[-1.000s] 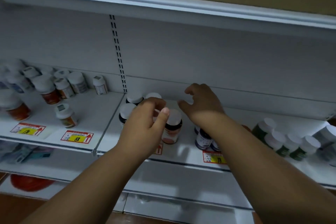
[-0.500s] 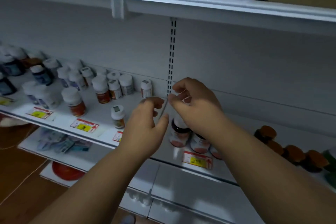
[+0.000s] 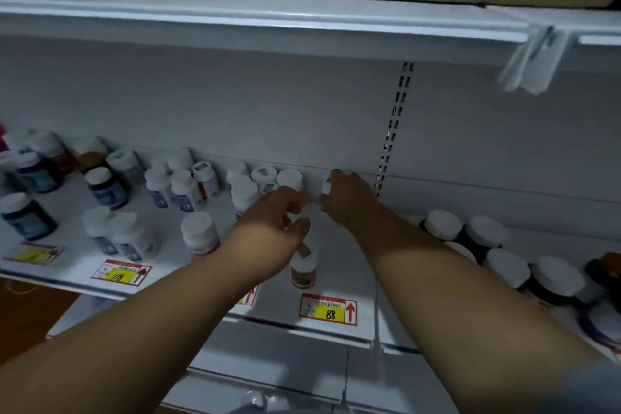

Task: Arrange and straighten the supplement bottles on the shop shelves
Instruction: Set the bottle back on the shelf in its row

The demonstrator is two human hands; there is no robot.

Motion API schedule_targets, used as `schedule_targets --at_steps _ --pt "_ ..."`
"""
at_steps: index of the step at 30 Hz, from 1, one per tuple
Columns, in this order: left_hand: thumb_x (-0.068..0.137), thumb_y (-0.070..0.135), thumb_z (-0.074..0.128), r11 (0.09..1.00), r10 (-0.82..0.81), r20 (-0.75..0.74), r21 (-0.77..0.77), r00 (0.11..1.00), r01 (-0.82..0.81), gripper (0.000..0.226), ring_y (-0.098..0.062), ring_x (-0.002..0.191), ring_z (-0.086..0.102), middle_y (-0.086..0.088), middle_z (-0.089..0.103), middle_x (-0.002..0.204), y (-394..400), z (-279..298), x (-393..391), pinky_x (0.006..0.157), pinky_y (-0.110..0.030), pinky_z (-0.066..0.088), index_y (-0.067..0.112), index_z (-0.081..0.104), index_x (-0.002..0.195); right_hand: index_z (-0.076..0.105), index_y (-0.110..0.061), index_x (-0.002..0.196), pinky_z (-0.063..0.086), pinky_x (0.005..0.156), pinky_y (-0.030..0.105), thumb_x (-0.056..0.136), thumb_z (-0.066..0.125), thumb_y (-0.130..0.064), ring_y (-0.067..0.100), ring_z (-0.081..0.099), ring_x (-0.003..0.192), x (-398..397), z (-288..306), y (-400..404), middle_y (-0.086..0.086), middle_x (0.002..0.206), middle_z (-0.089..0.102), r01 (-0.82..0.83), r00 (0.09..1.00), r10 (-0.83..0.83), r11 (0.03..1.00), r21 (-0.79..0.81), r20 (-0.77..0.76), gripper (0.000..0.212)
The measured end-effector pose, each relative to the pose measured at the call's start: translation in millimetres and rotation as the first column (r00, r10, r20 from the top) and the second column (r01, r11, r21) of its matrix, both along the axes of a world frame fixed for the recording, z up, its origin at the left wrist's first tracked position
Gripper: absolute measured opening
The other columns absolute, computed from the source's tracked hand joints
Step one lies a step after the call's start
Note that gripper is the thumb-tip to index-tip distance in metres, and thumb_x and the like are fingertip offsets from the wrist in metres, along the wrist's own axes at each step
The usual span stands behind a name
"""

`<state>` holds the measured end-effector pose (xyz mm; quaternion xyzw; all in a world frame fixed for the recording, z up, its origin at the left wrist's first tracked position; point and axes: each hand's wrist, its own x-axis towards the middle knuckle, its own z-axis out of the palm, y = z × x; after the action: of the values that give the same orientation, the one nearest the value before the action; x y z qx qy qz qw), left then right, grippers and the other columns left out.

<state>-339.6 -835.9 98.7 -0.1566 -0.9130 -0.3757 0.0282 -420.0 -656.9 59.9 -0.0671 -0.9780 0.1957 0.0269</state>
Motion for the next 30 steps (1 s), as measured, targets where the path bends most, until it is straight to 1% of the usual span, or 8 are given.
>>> schedule_targets --at_steps 10,15,16,18,20,22,26,30 --pt "0.088 0.033 0.058 0.992 -0.123 0.056 0.023 0.991 0.122 0.017 -0.004 0.083 0.054 0.017 0.052 0.094 -11.9 -5.7 -22.9 0.070 -0.025 0.039 0.033 0.052 0.104 0.045 -0.007 0.109 0.034 0.065 0.032 0.093 0.050 -0.022 0.035 0.058 0.092 -12.7 -22.7 -1.6 0.017 0.102 0.056 0.152 0.971 -0.167 0.983 -0.098 -0.169 0.023" --pt "0.089 0.033 0.058 0.991 -0.090 0.072 0.108 0.993 0.082 0.021 -0.010 0.083 0.055 0.008 0.056 0.097 -19.2 -7.7 -26.1 0.068 -0.022 0.036 0.029 0.056 0.110 0.049 -0.020 0.100 0.045 0.067 0.033 0.087 0.063 -0.031 0.026 0.058 0.082 17.6 -6.5 4.0 0.005 0.093 0.059 0.187 0.913 -0.328 0.865 -0.467 -0.242 0.022" --pt "0.090 0.033 0.058 0.991 -0.068 0.062 0.123 0.996 0.060 0.020 -0.012 0.084 0.055 0.007 0.056 0.097 -20.0 -7.6 -25.8 0.068 -0.023 0.037 0.029 0.056 0.110 0.052 -0.022 0.098 0.051 0.070 0.037 0.088 0.065 -0.033 0.026 0.061 0.083 27.1 0.4 1.3 0.005 0.093 0.062 0.154 0.896 -0.365 0.788 -0.596 -0.252 0.020" --pt "0.092 0.032 0.056 0.986 -0.021 0.029 0.164 0.999 0.016 0.017 -0.016 0.089 0.056 0.006 0.056 0.098 -19.1 -5.6 -22.7 0.073 -0.027 0.040 0.028 0.057 0.109 0.055 -0.023 0.091 0.057 0.069 0.043 0.087 0.065 -0.028 0.025 0.064 0.082 51.2 18.7 -8.3 0.005 0.091 0.063 0.029 0.879 -0.431 0.476 -0.879 -0.205 0.012" --pt "0.093 0.037 0.053 0.969 -0.014 0.017 0.248 1.000 0.010 0.013 -0.005 0.093 0.055 0.012 0.055 0.097 -15.0 -1.5 -12.7 0.079 -0.020 0.041 0.033 0.058 0.105 0.060 -0.022 0.087 0.055 0.062 0.036 0.083 0.057 -0.021 0.022 0.065 0.076 73.7 36.5 -17.5 0.005 0.085 0.065 -0.083 0.895 -0.422 0.164 -0.983 -0.146 0.005" --pt "0.094 0.047 0.045 0.952 -0.052 0.020 0.303 0.998 0.044 0.011 0.014 0.091 0.049 0.019 0.055 0.095 -9.8 6.5 2.0 0.075 -0.002 0.033 0.043 0.055 0.096 0.068 -0.026 0.079 0.053 0.060 0.034 0.077 0.051 -0.020 0.018 0.065 0.067 93.8 50.4 -26.3 0.002 0.076 0.068 -0.093 0.909 -0.406 0.031 -0.995 -0.098 0.018" --pt "0.087 0.066 0.023 0.917 -0.178 0.073 0.374 0.981 0.139 0.053 0.006 0.089 0.056 0.010 0.064 0.093 -2.0 14.2 32.7 0.077 -0.013 0.041 0.031 0.063 0.095 0.067 -0.025 0.076 0.051 0.053 0.030 0.073 0.049 -0.021 0.015 0.063 0.062 126.0 64.8 -36.4 0.001 0.073 0.066 -0.127 0.916 -0.367 0.114 -0.985 -0.161 0.018" --pt "0.091 0.058 0.024 0.895 -0.176 0.076 0.427 0.981 0.128 0.055 -0.004 0.090 0.059 0.007 0.065 0.090 6.5 10.4 60.3 0.083 -0.025 0.045 0.022 0.065 0.092 0.066 -0.026 0.079 0.052 0.053 0.030 0.075 0.050 -0.025 0.014 0.065 0.065 148.1 63.7 -29.0 -0.002 0.074 0.067 -0.107 0.929 -0.315 0.271 -0.957 -0.193 0.016"
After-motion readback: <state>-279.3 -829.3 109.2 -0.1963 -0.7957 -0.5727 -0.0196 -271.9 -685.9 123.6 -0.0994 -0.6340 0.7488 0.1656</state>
